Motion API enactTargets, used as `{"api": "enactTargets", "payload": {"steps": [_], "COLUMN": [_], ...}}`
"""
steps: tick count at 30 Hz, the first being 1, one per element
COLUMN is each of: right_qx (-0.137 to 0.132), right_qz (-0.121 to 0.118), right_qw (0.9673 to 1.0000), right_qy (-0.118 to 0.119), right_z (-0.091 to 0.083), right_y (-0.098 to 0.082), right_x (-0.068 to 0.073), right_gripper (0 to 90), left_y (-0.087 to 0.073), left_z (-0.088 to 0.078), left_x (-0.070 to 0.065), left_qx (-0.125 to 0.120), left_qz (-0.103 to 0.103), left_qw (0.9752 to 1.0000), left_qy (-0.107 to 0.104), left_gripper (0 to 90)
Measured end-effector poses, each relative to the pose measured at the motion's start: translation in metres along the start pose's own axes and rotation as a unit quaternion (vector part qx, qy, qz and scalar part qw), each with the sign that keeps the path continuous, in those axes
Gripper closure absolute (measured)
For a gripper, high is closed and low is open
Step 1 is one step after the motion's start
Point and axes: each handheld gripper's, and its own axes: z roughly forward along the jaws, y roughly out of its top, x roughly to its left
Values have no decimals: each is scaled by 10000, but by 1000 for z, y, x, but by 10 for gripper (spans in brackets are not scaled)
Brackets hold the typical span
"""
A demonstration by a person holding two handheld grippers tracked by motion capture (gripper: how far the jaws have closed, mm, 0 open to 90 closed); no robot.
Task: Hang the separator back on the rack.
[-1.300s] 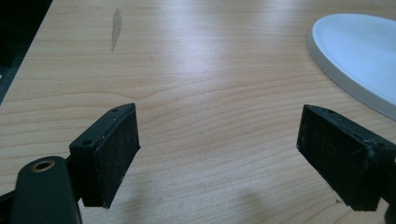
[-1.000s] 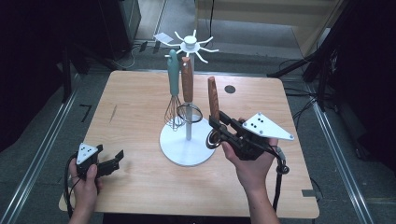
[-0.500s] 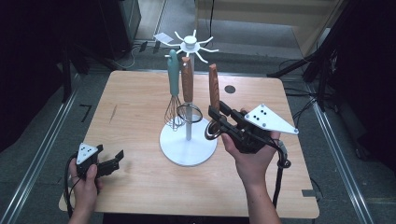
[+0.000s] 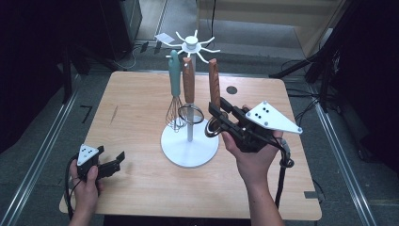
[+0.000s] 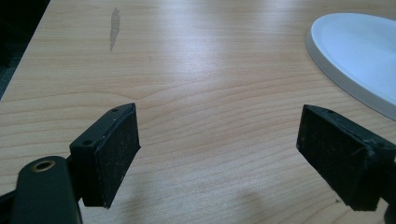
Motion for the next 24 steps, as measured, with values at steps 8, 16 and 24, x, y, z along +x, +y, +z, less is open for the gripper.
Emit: {"api": "enactTargets", "payload": {"steps": [8, 16, 24], "right_qx": [53, 165, 97], "right_qz": [-64, -110, -96], "right_qw": [10000, 9998, 9999], "right_qy": [10, -56, -55], "right_z": [6, 14, 15], "right_y": [3, 2, -4], "right_x": [3, 3, 2], "right_gripper": [706, 706, 570], "left_y": [0, 0, 0], "left_z": [0, 0, 1], "left_x": [0, 1, 1], "left_qx": [5, 2, -24], "left_qz": [5, -19, -28], "left_qw": [10000, 10000, 10000], "left_qy": [-6, -17, -33], "left_gripper": [136, 136, 136]}}
